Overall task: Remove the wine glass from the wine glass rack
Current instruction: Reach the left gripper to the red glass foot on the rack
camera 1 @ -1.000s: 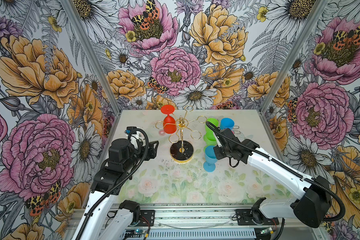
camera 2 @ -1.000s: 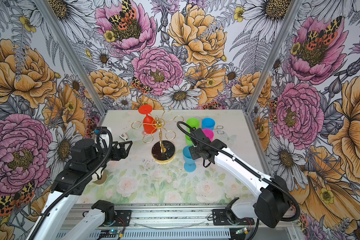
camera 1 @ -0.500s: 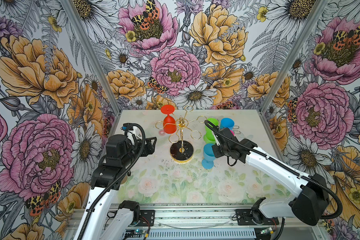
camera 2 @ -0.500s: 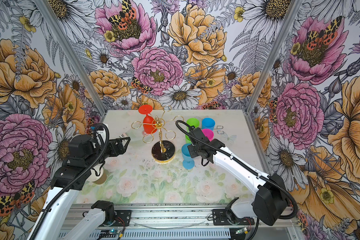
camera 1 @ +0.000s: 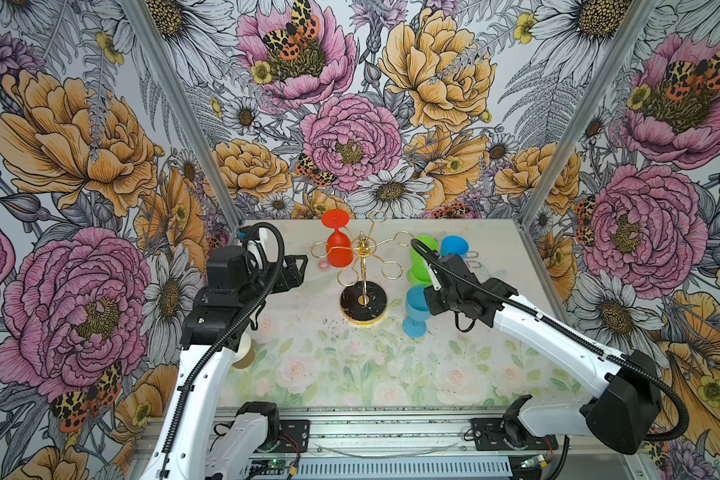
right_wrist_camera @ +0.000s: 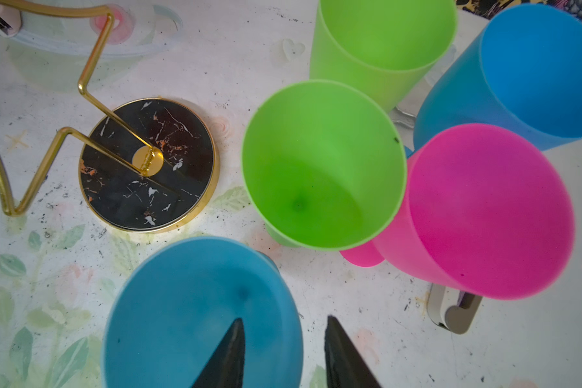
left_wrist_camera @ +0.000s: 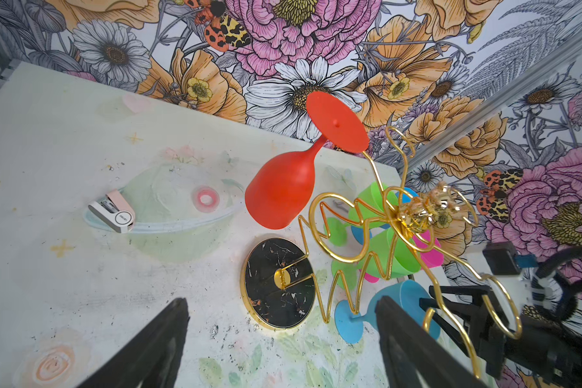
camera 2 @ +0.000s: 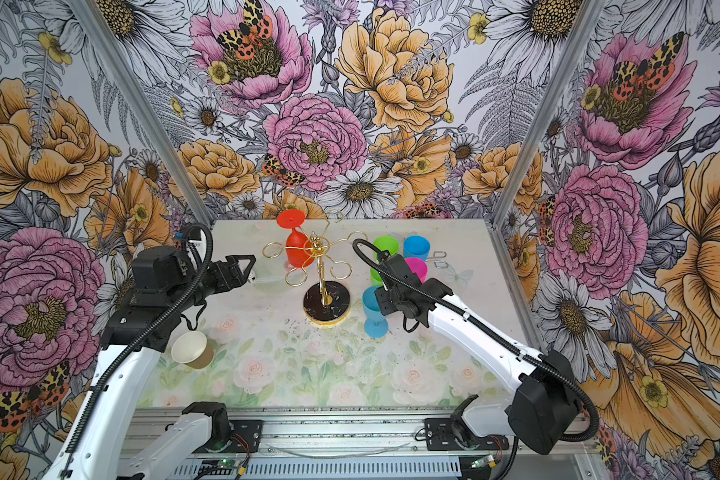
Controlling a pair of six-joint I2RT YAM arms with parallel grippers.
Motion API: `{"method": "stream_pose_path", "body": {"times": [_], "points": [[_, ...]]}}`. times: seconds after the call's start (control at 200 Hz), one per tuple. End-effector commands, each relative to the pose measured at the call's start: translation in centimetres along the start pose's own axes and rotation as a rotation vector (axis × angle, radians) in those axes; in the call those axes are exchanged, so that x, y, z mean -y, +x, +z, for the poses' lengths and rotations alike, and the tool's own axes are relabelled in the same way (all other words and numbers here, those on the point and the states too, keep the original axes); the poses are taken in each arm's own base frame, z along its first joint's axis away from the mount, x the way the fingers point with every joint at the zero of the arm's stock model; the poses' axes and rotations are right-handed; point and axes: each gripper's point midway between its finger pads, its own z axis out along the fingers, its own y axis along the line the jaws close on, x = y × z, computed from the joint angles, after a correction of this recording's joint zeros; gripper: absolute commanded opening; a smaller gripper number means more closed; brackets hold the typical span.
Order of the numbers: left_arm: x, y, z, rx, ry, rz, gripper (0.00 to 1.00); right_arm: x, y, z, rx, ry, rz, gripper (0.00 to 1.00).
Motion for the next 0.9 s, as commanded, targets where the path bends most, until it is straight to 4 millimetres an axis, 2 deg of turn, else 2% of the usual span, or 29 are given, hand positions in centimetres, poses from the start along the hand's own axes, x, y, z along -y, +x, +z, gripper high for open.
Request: {"method": "stream_pose_path", "body": {"times": [0.0, 0.19, 0.25, 0.48, 0.706, 0.896], "points": [[1.9, -2.6, -0.1, 0.046, 0.082, 0.004, 0.88, -0.6, -1.9, -2.7, 0.095, -0.052, 0.013, 0.48], [2.1, -4.4, 2.6, 0.008, 0.115, -0.037, 0.82, -1.6, -2.2, -5.3, 0.159, -0.145, -0.005, 0.70], [2.1, -4.9, 3.6, -0.009, 0.123, -0.055, 0.80, -2.0, -2.2, -6.1, 0.178, -0.179, -0.006, 0.74], [1.7, -6.5, 6.7, -0.037, 0.138, -0.096, 0.76, -3.1, -2.1, -7.9, 0.236, -0.272, -0.008, 0.76], [1.6, -6.1, 10.5, -0.133, 0.201, -0.164, 0.60, -3.5, -1.8, -8.4, 0.265, -0.305, -0.006, 0.76], [1.9, -6.0, 12.0, -0.168, 0.246, -0.177, 0.59, -3.6, -1.3, -8.1, 0.260, -0.312, -0.002, 0.76]]}}
